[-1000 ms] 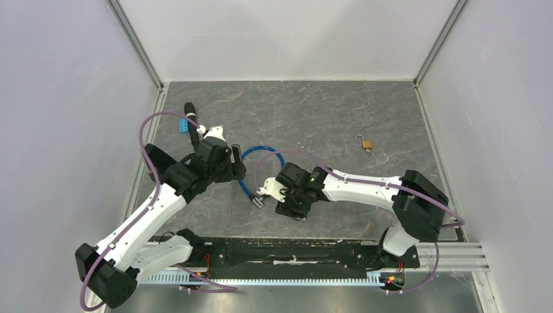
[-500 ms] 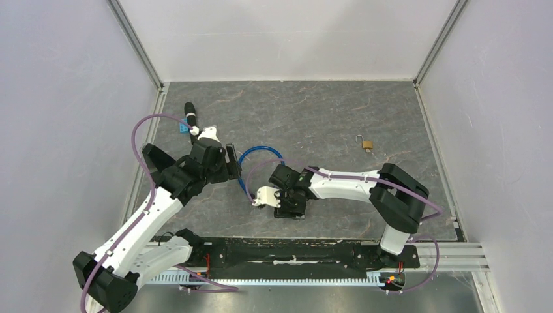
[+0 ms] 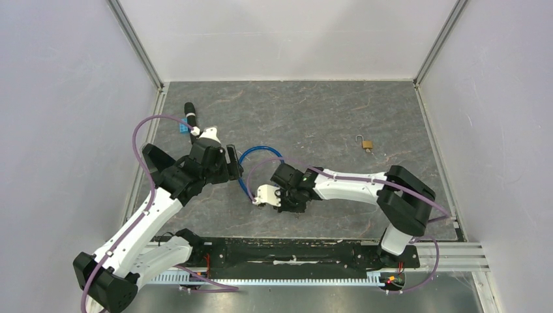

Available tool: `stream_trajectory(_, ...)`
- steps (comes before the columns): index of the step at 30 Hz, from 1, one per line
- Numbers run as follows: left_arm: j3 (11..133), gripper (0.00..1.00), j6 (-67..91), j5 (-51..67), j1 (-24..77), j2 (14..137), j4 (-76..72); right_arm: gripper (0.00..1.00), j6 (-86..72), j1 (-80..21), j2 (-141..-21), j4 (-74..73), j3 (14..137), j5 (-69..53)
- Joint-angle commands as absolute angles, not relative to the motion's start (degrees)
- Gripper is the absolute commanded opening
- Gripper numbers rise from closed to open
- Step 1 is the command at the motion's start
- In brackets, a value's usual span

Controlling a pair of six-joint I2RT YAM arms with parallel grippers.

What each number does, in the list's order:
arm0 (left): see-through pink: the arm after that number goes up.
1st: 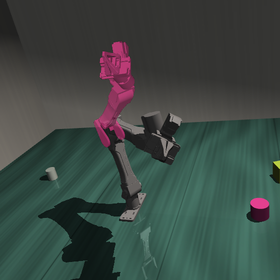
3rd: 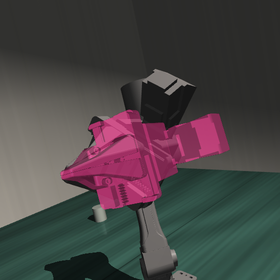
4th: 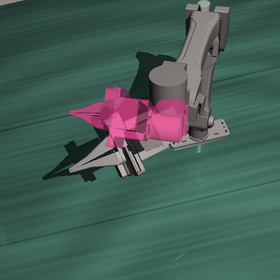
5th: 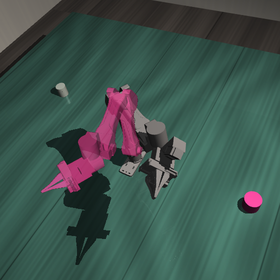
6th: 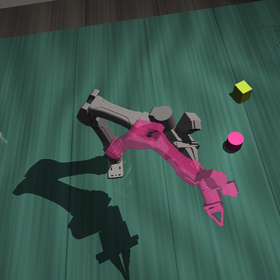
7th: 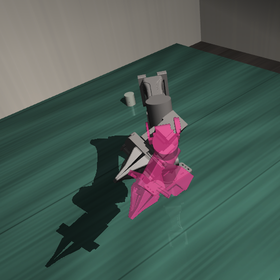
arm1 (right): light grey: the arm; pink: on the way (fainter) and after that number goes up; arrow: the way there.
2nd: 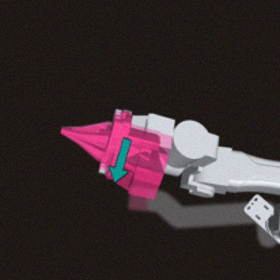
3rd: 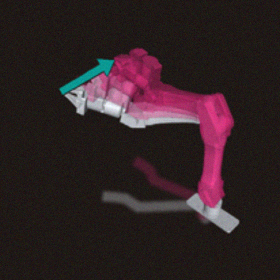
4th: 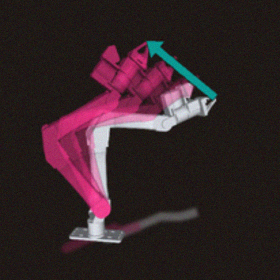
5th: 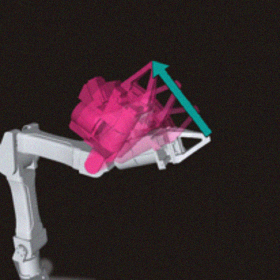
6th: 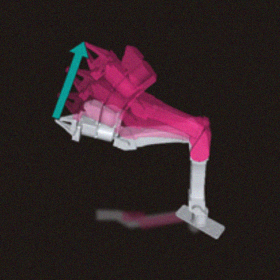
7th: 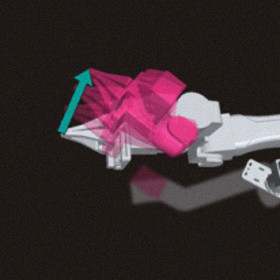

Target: Unlock with the key

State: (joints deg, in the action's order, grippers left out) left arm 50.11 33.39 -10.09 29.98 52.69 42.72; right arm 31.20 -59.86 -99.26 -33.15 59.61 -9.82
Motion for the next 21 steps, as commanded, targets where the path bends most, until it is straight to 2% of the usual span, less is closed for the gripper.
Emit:
stream_trajectory(1, 48.76, 0.82, 35.70, -6.90, 29.71, 51.58, 39.11, 0.00, 28.95, -57.84, -96.95, -28.63, 56.67, -8.54)
stream_trajectory(15, 44.46, 0.80, 46.14, 2.04, 29.71, 55.16, 30.75, 0.00, 22.56, -55.90, -85.66, -18.03, 49.74, -6.49)
stream_trajectory(21, 40.33, 0.80, 59.79, 5.51, 29.88, 57.42, 22.11, 0.00, 21.27, -56.47, -78.34, -8.02, 44.60, 0.65)
